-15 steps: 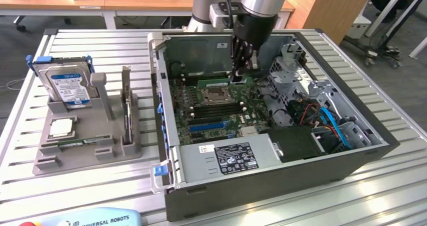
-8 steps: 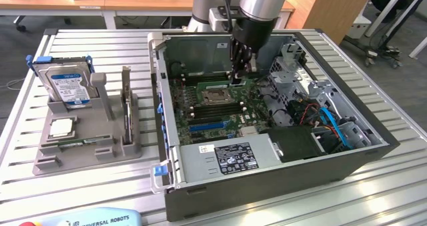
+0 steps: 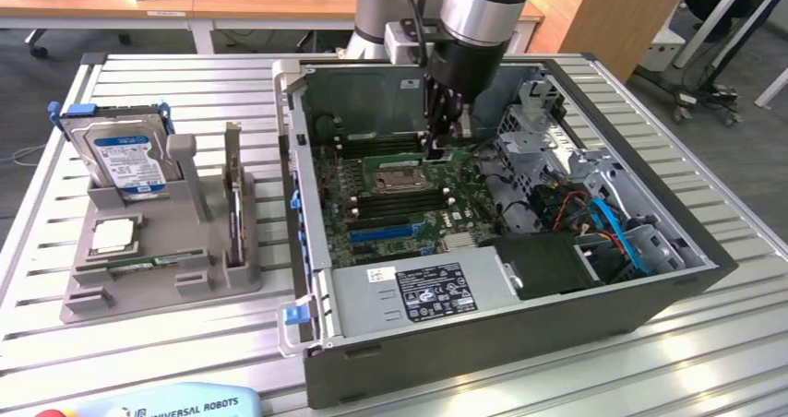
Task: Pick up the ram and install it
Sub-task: 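Insert the ram into the slot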
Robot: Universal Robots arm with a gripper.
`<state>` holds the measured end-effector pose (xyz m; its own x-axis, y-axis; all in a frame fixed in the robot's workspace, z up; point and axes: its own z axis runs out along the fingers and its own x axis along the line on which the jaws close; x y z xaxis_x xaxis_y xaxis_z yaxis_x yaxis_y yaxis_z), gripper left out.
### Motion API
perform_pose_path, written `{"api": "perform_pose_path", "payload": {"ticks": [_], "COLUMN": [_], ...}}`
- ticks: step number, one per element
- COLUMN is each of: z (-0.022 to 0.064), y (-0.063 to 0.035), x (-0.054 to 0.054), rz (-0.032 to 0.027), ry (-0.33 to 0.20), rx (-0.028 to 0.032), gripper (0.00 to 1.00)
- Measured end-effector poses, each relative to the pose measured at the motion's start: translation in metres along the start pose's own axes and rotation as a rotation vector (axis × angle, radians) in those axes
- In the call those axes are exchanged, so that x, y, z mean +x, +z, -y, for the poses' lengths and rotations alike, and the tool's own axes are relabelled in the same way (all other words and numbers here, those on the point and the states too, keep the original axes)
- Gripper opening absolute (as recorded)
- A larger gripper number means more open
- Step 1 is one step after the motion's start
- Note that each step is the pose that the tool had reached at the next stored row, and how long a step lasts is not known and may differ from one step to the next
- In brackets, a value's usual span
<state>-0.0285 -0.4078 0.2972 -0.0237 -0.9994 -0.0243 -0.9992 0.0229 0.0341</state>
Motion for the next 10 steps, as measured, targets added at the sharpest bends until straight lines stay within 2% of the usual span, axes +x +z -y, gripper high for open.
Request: {"api": "perform_pose_path", "payload": {"ticks": [5, 10], "z": [0.0001, 0.0002], "y": [0.0043, 0.0046], "x": [0.0001, 0.0001], "rz": [0.0, 0.0], "ry": [0.001, 0.001], "rx": [0.0001, 0.0001], "gripper": [0.11, 0.11]}}
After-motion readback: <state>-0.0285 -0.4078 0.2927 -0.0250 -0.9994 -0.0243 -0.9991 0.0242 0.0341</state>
